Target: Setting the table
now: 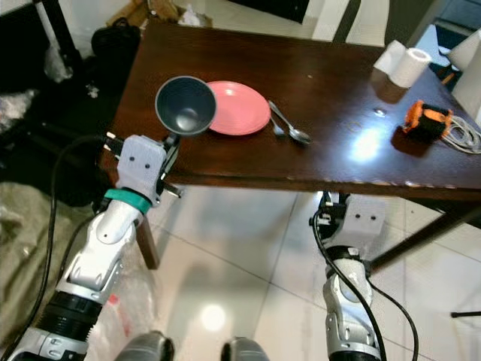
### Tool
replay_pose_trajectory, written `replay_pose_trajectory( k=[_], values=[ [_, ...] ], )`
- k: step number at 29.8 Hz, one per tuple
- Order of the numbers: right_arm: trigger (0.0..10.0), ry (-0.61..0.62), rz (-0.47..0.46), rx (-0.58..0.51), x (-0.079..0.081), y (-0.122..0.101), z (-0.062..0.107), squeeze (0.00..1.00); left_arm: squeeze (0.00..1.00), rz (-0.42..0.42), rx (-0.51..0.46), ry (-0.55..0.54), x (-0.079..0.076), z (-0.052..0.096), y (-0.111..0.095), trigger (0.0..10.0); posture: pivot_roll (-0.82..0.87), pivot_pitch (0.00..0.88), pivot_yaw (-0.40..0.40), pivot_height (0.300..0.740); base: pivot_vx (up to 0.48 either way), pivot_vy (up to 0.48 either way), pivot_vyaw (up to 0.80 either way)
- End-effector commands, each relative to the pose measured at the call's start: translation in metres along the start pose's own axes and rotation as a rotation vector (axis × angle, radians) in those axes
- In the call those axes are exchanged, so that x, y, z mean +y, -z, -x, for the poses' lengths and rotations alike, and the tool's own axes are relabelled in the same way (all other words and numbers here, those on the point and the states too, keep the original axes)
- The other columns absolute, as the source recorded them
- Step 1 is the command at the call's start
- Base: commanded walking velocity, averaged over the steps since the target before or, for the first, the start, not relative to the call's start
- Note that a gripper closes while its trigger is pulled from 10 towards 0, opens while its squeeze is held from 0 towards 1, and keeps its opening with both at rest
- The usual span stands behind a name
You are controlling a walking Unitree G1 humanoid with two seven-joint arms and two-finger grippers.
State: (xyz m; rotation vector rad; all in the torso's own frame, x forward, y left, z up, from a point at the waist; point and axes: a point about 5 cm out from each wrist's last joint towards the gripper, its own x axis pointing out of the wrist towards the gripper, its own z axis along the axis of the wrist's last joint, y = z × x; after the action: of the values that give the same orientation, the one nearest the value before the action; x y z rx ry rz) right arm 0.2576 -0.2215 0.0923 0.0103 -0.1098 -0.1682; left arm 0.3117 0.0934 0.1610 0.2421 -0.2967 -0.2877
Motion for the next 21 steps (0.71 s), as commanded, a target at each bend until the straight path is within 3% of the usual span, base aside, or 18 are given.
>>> replay_pose_trajectory(
  k=[1,6,12,21],
  values=[
    [10.0,0.025,0.008,0.023,-0.0080,0.0035,0.0032,0.00,0.00,0.000,-0.004,0.020,-0.0056,-0.0001,-0.0017,10.0,0.02,0.004,-0.002,0.740,0.431,0.000,0.00],
    [10.0,0.026,0.007,0.029,-0.0080,0.0045,0.0037,0.00,0.00,0.000,0.000,0.025,-0.0064,0.0002,-0.0018,10.0,0.02,0.004,0.000,0.740,0.428,0.000,0.00],
    [10.0,0.027,0.005,0.039,-0.0078,0.0063,0.0044,0.00,0.00,0.004,0.001,0.035,-0.0081,0.0008,-0.0023,10.0,0.02,0.005,0.000,0.740,0.339,-0.309,0.00],
    [10.0,0.030,0.007,0.047,-0.0087,0.0075,0.0057,0.00,0.00,0.021,0.008,0.050,-0.0112,0.0018,-0.0021,10.0,0.02,0.006,0.001,0.740,0.000,0.000,0.00]
  ],
)
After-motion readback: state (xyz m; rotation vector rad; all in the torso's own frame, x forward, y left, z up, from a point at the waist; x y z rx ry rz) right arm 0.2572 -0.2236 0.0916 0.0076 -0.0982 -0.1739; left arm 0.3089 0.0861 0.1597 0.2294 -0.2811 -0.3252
